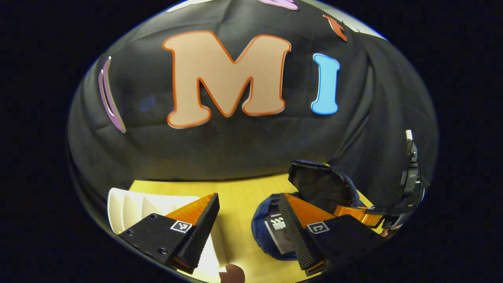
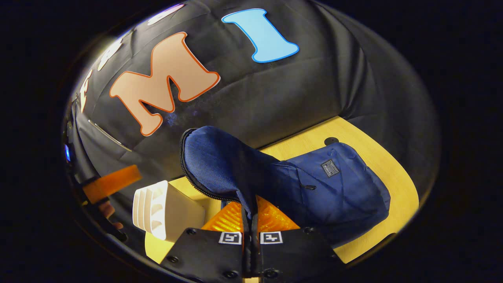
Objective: Open the schoolbag, grab two books from the bookshelf and put them into the schoolbag.
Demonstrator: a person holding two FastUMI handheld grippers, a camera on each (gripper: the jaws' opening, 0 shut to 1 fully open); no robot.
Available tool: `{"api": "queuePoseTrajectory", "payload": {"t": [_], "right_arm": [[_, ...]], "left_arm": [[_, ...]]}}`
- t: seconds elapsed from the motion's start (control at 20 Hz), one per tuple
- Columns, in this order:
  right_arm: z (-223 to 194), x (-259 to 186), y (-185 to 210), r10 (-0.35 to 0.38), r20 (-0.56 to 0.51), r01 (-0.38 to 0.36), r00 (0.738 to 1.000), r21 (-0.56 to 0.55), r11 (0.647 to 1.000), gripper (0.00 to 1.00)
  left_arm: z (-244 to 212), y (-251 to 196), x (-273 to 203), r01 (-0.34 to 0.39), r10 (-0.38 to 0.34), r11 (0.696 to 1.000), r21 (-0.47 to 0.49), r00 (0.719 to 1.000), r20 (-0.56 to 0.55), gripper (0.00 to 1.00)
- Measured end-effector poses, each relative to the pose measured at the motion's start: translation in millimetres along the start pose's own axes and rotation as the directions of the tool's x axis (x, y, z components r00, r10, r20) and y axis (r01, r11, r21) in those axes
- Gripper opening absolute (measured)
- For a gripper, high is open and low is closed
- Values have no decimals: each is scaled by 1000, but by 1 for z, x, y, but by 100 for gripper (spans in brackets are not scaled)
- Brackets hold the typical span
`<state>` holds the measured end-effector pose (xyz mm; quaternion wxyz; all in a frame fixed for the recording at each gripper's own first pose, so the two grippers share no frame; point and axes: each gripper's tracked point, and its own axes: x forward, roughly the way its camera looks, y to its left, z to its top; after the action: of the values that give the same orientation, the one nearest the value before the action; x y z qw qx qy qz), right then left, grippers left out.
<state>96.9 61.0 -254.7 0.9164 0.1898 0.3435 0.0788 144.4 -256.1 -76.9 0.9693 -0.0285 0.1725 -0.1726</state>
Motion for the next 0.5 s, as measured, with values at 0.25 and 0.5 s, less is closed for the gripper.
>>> {"api": "queuePoseTrajectory", "payload": {"t": [0.25,0.5], "right_arm": [[-6,-13,10,26,6,-26,1000,15,1000,21],[-20,-32,32,47,5,-46,999,-58,997,58]], "left_arm": [[29,18,-46,-14,22,998,-62,991,130,89],[28,32,-68,-43,61,993,-107,983,171,95]]}}
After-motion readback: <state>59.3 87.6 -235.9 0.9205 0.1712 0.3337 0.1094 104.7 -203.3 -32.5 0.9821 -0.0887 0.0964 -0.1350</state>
